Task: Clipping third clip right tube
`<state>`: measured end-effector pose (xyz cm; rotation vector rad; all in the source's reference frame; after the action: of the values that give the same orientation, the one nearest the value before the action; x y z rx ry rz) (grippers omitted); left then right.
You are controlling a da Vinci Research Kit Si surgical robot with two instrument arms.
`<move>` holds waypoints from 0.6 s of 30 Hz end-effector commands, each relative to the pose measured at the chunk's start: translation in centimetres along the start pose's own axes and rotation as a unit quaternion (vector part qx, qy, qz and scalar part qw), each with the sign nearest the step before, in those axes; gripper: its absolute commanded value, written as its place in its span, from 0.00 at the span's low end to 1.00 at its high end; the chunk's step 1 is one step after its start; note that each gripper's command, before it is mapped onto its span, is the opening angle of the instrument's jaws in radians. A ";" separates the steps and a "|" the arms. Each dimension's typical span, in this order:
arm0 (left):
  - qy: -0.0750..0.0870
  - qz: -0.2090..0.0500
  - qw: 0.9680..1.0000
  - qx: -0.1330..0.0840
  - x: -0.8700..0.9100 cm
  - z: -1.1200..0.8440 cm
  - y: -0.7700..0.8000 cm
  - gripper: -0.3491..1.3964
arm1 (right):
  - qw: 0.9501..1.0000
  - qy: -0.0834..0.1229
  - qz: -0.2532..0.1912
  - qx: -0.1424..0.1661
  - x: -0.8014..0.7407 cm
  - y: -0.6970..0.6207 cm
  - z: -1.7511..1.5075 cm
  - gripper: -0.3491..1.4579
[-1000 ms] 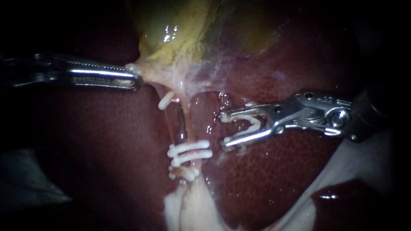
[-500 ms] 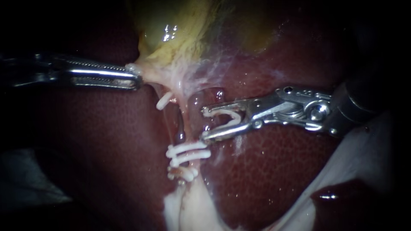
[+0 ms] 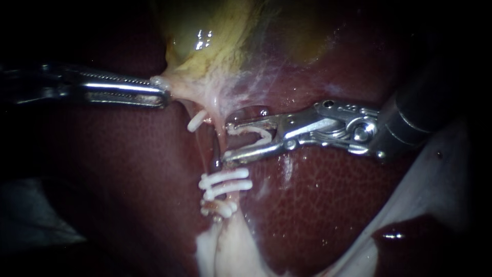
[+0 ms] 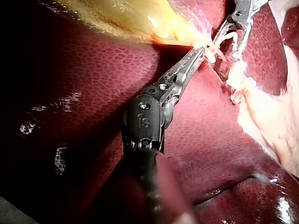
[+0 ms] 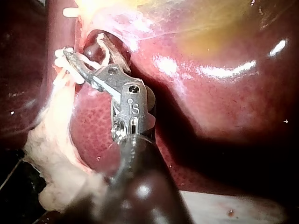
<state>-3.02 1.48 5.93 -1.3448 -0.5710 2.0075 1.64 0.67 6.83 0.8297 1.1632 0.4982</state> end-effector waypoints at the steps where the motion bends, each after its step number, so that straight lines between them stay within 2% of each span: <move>1: 0.000 0.000 1.000 0.000 0.00 0.00 0.00 0.00 | 1.000 0.002 0.000 0.003 0.01 0.00 0.02 0.45; 6: 0.000 0.000 1.000 0.000 0.00 0.00 -0.01 0.00 | 1.000 0.010 0.007 0.012 0.05 -0.03 0.10 0.46; 12: 0.000 0.000 1.000 0.000 -0.01 0.00 -0.02 0.00 | 0.999 0.029 0.017 0.031 0.11 -0.11 0.16 0.46; 18: 0.000 0.000 1.000 0.001 -0.03 0.01 -0.06 0.00 | 0.997 0.051 0.024 0.048 0.27 -0.22 0.14 0.46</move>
<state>-3.00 1.50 6.00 -1.3449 -0.5698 2.0084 1.85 0.69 6.48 0.9318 1.2822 0.5356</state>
